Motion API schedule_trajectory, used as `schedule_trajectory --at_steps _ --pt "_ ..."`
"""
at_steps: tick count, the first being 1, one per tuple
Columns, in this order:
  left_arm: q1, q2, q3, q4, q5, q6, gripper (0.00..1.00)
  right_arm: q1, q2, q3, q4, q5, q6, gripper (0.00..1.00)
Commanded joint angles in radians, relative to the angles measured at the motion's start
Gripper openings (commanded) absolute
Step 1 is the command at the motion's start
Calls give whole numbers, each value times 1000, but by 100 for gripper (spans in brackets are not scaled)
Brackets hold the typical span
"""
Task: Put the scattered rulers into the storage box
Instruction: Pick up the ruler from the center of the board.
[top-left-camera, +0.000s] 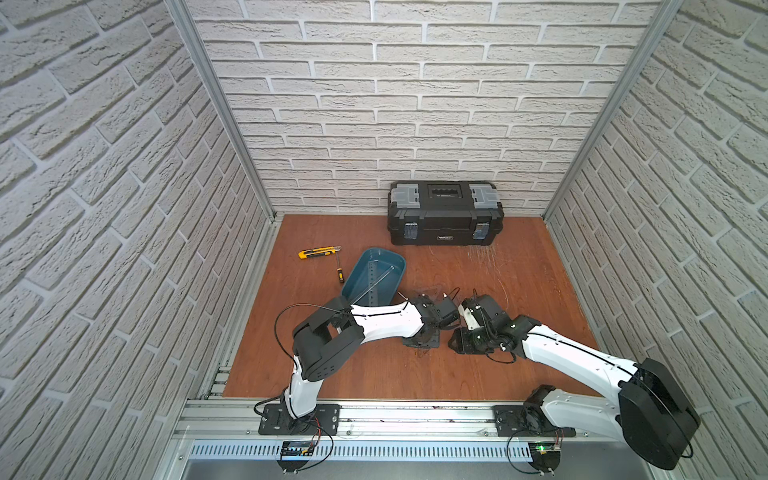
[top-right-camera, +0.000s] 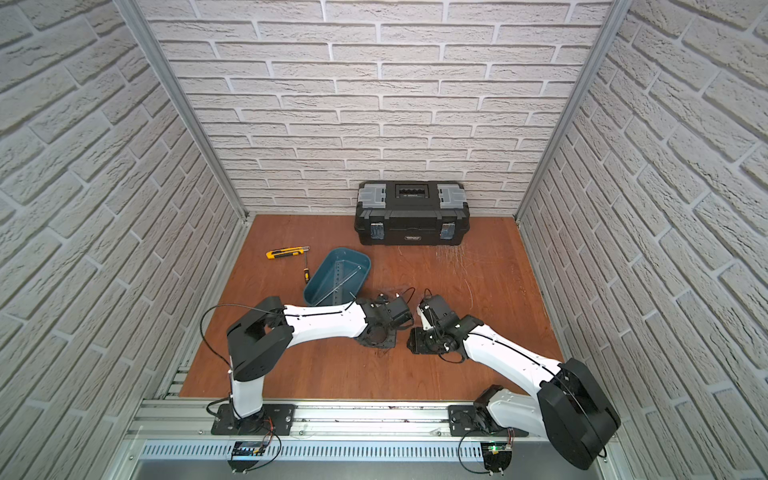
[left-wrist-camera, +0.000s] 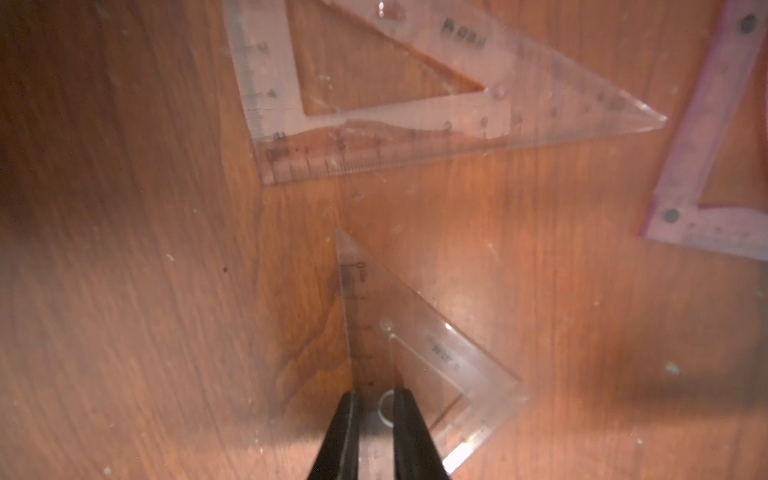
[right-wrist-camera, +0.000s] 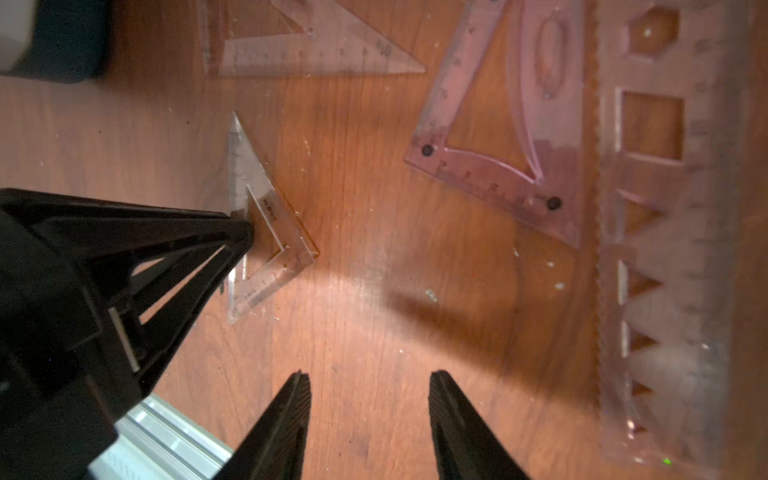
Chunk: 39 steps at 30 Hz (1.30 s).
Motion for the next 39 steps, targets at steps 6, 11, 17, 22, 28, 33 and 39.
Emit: schedule_trajectory --at_steps 6,11,17,22,28,33,39 --pt "3 -3 -114 74 72 -21 16 12 69 -17 142 -83 58 47" --pt "7 -14 -144 105 81 -22 16 12 122 -26 210 -86 87 46" --pt "10 -24 -172 134 92 -28 15 12 204 -33 310 -120 127 46" --pt "18 -48 -212 173 98 -34 14 12 237 -36 355 -133 152 46" --pt "30 -73 -268 228 113 -47 13 12 236 -36 354 -129 160 46" --pt "39 -91 -309 272 122 -57 12 12 245 -46 377 -141 175 44" --pt "44 -104 -337 305 128 -64 11 12 259 -60 422 -166 205 42"
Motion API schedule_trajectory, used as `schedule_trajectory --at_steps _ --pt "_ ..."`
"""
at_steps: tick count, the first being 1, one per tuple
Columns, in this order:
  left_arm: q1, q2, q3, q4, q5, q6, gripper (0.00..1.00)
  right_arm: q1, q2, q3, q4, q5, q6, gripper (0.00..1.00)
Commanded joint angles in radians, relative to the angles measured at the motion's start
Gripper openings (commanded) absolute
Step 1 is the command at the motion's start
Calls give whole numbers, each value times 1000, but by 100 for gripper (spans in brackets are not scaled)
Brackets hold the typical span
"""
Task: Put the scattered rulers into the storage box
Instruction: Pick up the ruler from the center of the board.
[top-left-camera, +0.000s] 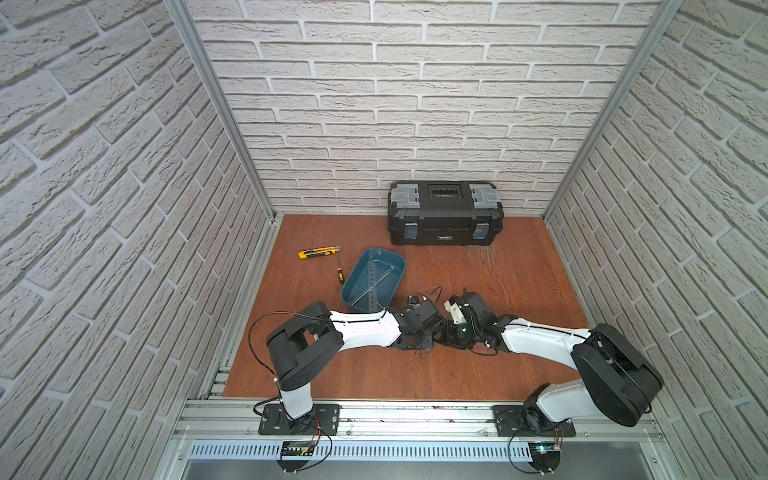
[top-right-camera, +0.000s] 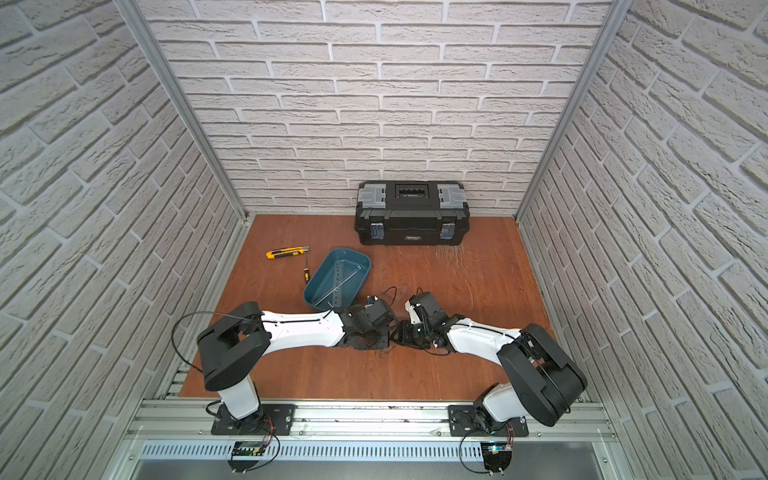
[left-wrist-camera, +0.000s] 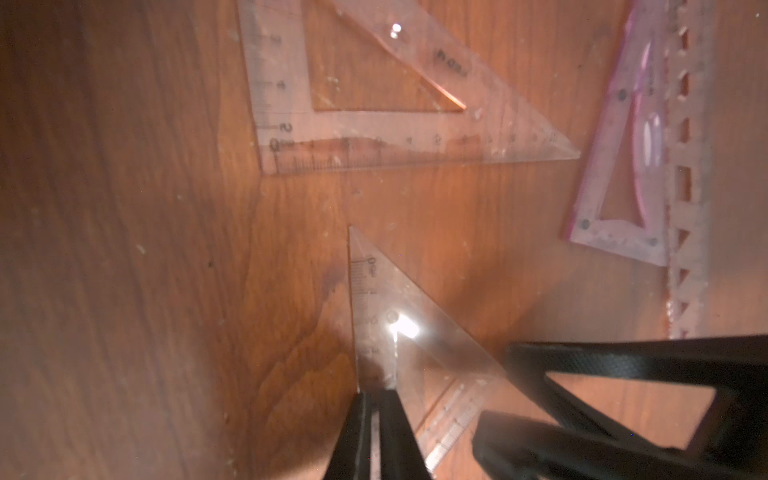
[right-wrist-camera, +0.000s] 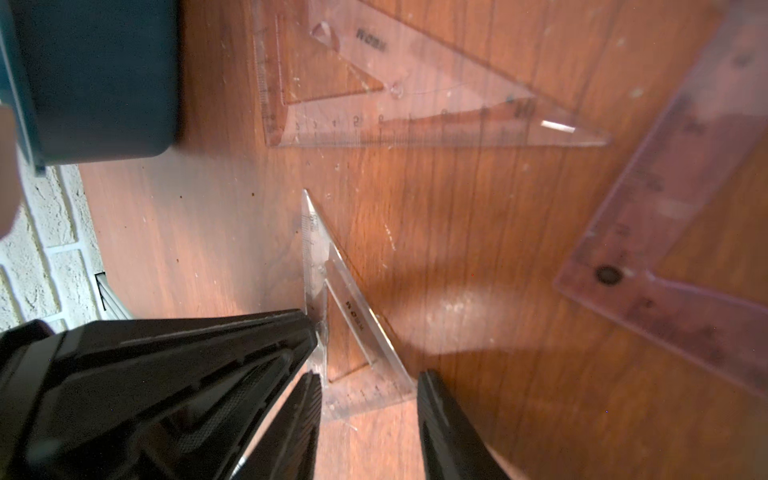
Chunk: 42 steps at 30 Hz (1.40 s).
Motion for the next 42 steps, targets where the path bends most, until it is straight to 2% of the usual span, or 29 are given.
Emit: schedule_trajectory --at_steps 1,12,20,29,32,36,42 --pt "4 50 -66 -35 35 -9 11 4 22 -31 28 -16 31 42" --pt "18 20 -126 16 47 -21 9 4 -37 -48 66 -50 86 35" --pt "24 -8 -166 46 48 -28 8 1 -99 -61 47 -52 108 35" --pt "29 -10 -189 68 59 -30 6 -14 -162 -63 -50 6 63 39" --pt "32 -9 -199 82 64 -37 5 -17 -150 -65 -65 21 55 40" --pt "35 -15 -212 93 65 -42 4 -18 -123 -68 -55 23 49 46" --pt "42 -28 -232 107 67 -47 3 -17 -54 -79 23 -18 74 51"
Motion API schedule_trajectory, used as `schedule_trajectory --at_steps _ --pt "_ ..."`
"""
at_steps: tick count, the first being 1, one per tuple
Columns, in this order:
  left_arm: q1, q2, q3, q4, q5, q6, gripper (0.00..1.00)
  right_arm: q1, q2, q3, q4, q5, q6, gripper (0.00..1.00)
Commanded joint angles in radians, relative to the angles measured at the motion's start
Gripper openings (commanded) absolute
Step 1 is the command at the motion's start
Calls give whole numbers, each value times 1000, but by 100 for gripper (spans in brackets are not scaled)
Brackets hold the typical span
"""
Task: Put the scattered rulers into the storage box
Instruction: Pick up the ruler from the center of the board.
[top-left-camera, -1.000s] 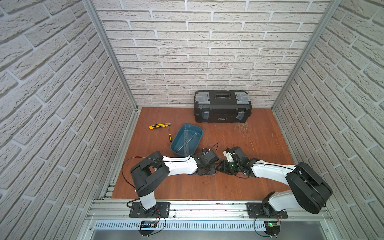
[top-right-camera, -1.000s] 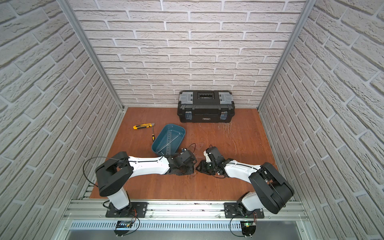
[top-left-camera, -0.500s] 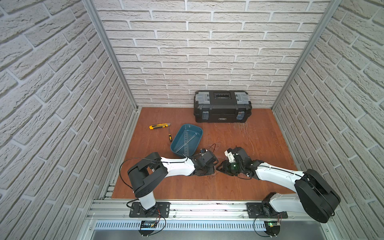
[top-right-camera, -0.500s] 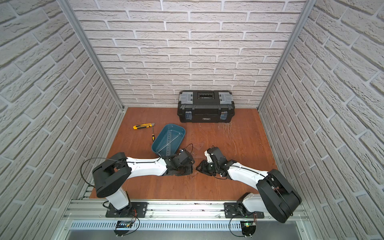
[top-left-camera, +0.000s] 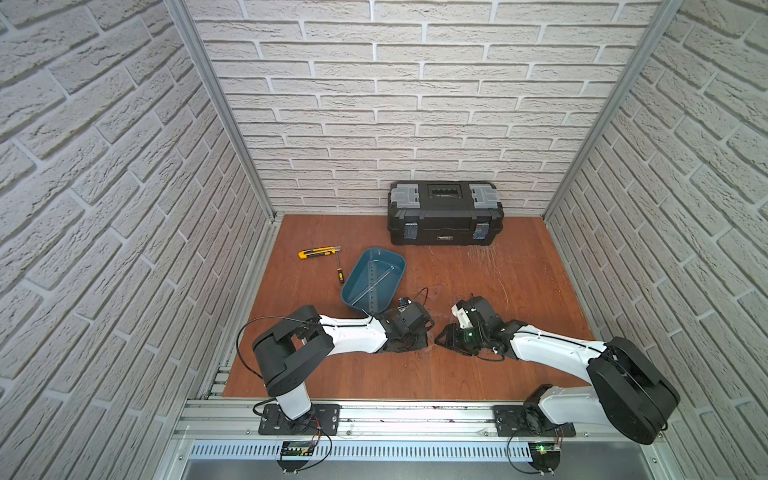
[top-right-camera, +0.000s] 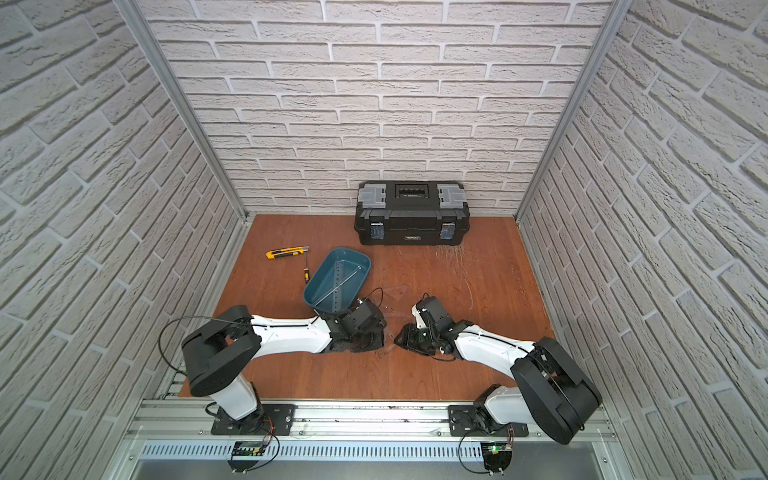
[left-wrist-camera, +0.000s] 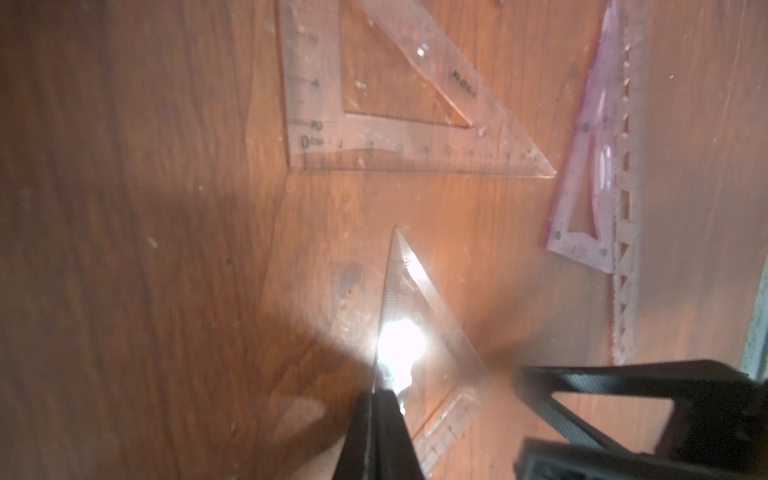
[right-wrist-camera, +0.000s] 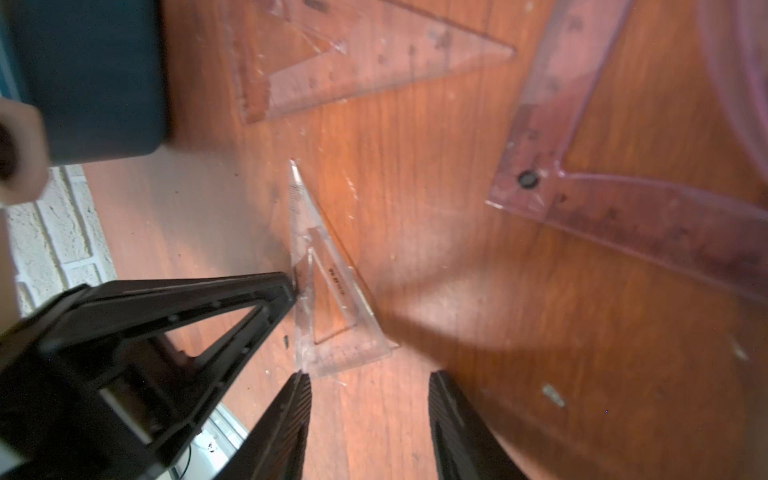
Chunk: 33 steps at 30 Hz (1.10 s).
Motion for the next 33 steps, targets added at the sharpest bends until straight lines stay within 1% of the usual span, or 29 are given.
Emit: schedule_trajectory --at_steps 1,6,11,18,26,33 --pt "7 49 -60 -119 11 -6 3 -3 52 -21 78 -24 13 51" --pt "8 44 -65 -117 14 -6 2 -3 108 -46 177 -53 60 50" --pt "11 47 -66 -117 17 -6 2 -3 111 -57 206 -64 76 48" --pt "11 53 -64 -116 19 -4 1 -3 62 -71 268 -96 86 40" --pt "13 52 -63 -119 21 -5 1 -3 18 -80 356 -147 106 35" --pt "15 49 -68 -117 21 -5 1 -3 -63 -88 351 -154 106 34"
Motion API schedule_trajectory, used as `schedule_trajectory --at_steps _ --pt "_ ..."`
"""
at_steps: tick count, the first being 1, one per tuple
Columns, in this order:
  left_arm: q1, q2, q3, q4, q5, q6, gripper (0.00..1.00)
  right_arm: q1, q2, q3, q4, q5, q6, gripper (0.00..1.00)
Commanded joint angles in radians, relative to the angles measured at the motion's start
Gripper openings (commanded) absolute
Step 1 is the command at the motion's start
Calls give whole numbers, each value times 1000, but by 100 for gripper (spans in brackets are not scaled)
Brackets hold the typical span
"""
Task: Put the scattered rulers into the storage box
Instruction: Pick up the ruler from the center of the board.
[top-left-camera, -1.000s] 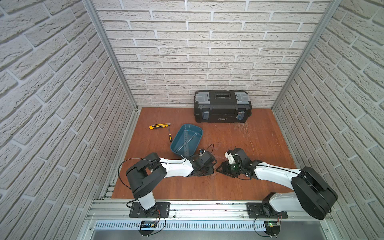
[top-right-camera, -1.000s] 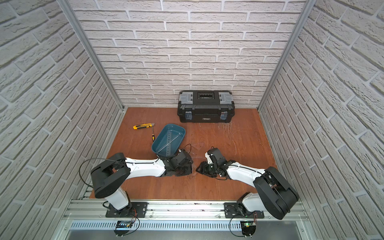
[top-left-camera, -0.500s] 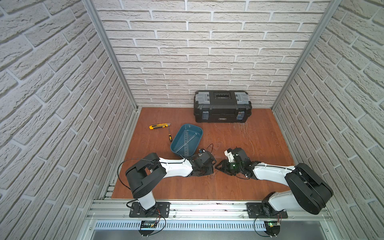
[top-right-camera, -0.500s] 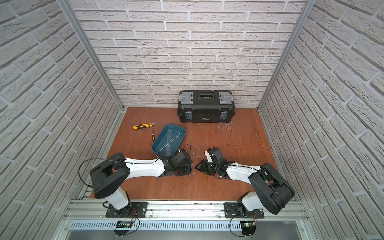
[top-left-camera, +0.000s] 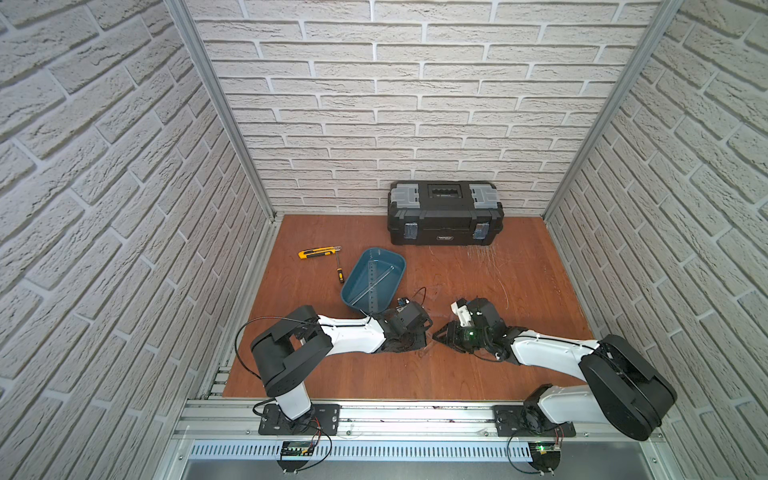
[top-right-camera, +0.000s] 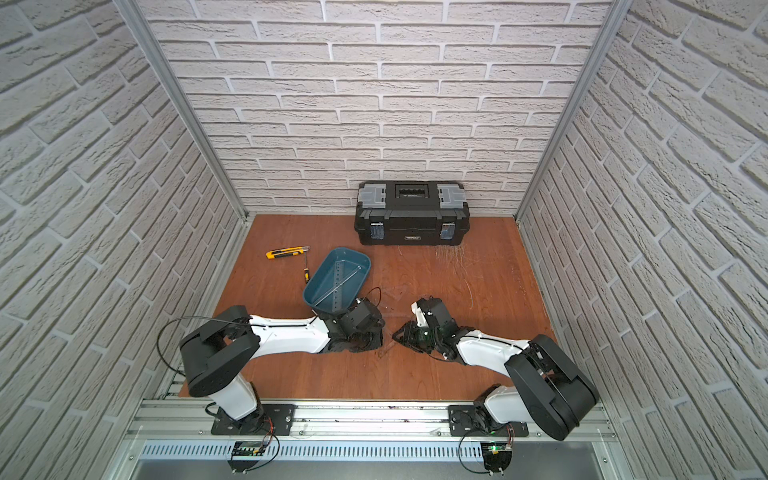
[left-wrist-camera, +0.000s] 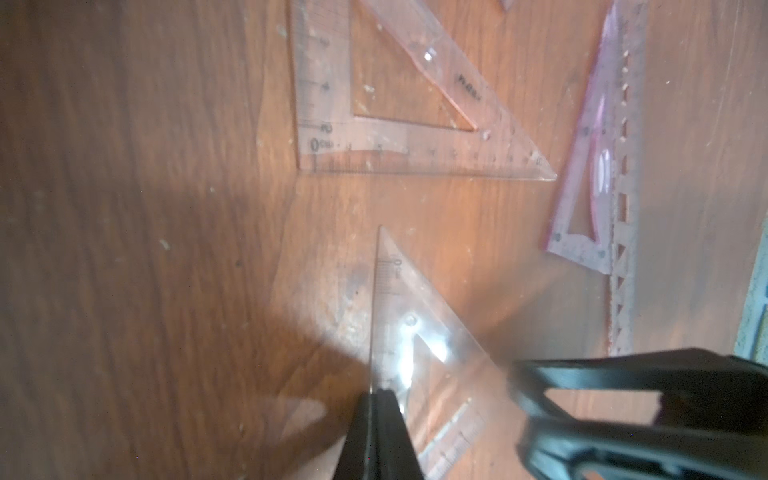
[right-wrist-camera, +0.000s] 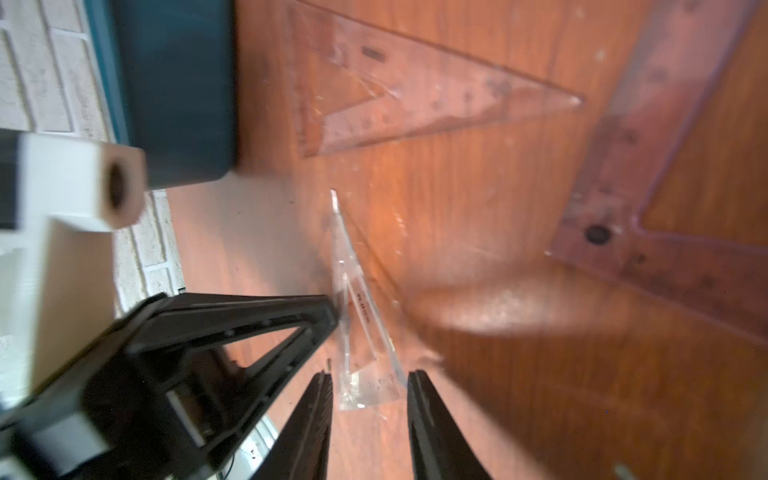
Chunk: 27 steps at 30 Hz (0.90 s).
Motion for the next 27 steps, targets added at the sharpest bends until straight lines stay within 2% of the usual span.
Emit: schedule_trajectory --at_steps 1,5,20,27 --pt "3 53 -57 -128 7 -4 1 12 -57 -2 84 -83 13 34" --pt "6 53 -62 -125 7 -4 0 12 -77 2 65 -85 4 35" --pt "7 55 -73 -105 10 -12 0 13 28 -8 128 -98 2 33" --pt "7 52 -81 -99 7 -14 0 14 89 12 137 -95 -3 27"
